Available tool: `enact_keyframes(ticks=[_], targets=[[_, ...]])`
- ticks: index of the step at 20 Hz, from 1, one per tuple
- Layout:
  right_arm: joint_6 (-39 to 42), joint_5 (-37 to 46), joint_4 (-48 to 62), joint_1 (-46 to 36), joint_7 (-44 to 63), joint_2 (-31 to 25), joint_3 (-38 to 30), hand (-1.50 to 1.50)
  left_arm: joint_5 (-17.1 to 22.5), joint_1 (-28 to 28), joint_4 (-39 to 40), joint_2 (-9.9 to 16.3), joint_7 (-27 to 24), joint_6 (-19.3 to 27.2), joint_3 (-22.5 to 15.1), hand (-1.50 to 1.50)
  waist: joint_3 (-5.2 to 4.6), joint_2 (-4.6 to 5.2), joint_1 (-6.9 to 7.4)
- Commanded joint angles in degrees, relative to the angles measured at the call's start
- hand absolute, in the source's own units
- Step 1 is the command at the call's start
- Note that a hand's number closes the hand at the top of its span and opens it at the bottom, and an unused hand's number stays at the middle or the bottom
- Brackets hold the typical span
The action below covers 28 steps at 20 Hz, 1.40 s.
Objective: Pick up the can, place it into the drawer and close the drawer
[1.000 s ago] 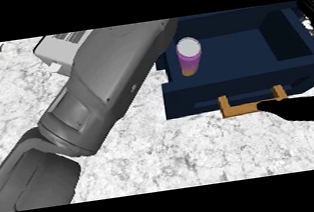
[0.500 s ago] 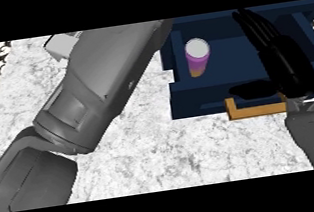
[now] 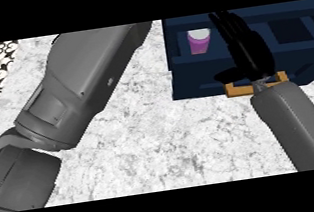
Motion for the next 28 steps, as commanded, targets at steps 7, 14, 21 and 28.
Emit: enact_keyframes(ticks=[7, 14, 21, 28], targets=[[-15.05, 5.23, 24.03, -15.56, -0.67, 1.6, -6.43, -1.5, -1.64, 3.87, -6.51, 4.95, 5.29, -2.57, -0.97, -1.5, 0.0, -0.12, 2.49], [-22.45, 6.64, 35.25, -22.86, -1.8, 2.6, -8.77, -1.5, -2.39, 10.46, -14.09, 7.66, 5.85, -1.93, -1.29, -1.5, -0.03, -0.09, 3.06], [-22.83, 8.59, 43.53, -32.66, 0.51, 1.75, -9.95, -1.5, -3.36, 12.13, -19.3, 8.55, 10.08, -2.19, -3.14, -1.5, -0.02, 0.35, 5.37], [-24.45, 4.87, 45.23, -35.11, -2.97, 2.93, -13.33, -1.5, -2.7, 18.39, -25.07, 13.54, 10.45, -5.89, -2.54, -1.5, -0.01, 0.56, 5.61]])
